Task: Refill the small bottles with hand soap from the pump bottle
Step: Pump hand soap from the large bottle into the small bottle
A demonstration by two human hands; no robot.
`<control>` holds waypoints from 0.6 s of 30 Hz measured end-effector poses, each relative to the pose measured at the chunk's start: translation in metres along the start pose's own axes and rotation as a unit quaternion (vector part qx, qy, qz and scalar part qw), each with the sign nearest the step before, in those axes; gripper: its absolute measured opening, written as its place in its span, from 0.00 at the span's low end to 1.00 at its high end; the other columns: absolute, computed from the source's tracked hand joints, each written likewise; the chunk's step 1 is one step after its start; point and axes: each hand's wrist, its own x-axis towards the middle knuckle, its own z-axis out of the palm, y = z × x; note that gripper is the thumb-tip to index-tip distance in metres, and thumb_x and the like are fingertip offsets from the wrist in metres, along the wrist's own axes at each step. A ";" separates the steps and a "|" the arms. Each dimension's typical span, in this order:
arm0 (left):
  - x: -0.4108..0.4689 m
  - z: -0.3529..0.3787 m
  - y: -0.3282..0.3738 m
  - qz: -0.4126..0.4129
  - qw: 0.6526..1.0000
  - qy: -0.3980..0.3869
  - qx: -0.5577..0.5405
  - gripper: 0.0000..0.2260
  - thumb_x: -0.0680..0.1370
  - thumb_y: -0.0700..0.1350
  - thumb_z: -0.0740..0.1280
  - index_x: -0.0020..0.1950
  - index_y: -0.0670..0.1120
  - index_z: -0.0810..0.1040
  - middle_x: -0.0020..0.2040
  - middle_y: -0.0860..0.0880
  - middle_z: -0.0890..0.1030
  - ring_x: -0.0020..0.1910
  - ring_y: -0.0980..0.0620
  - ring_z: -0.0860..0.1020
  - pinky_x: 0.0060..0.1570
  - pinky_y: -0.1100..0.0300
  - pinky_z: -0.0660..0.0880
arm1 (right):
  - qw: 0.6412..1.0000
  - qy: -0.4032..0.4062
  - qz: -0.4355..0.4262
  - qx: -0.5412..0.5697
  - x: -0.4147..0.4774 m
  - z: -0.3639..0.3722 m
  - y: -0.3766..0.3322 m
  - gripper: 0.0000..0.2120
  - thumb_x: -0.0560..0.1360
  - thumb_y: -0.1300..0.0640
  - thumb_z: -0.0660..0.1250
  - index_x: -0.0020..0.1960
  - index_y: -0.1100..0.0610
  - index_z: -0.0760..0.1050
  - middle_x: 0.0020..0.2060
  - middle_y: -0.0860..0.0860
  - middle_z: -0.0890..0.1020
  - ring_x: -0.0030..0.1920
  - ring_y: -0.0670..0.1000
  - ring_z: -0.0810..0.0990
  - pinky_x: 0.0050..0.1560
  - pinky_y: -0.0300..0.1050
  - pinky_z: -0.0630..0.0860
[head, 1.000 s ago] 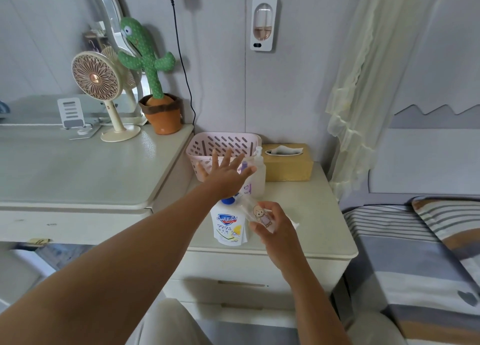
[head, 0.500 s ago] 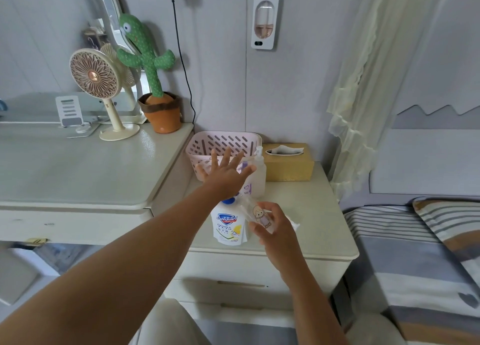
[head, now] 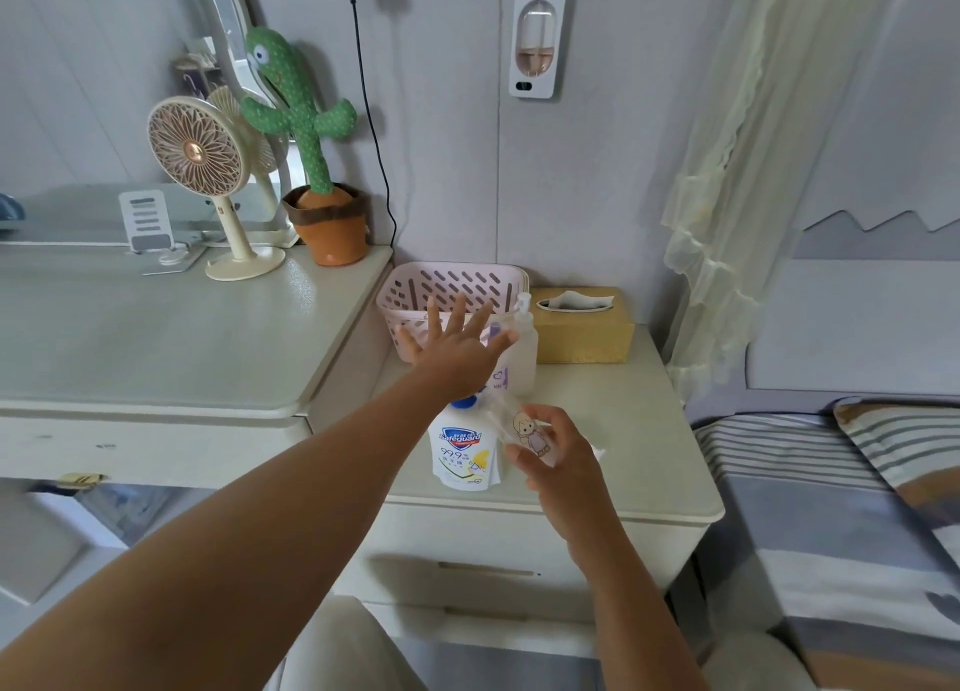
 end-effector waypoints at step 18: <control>0.023 0.012 -0.014 -0.030 0.998 -0.001 -0.058 0.27 0.79 0.64 0.43 0.77 0.58 0.47 0.78 0.52 0.40 0.75 0.45 0.36 0.66 0.33 0.33 | 1.000 -0.004 -0.005 -0.014 0.001 -0.001 -0.002 0.16 0.75 0.60 0.67 0.59 0.48 0.70 0.51 0.40 0.78 0.48 0.38 0.78 0.42 0.33 0.74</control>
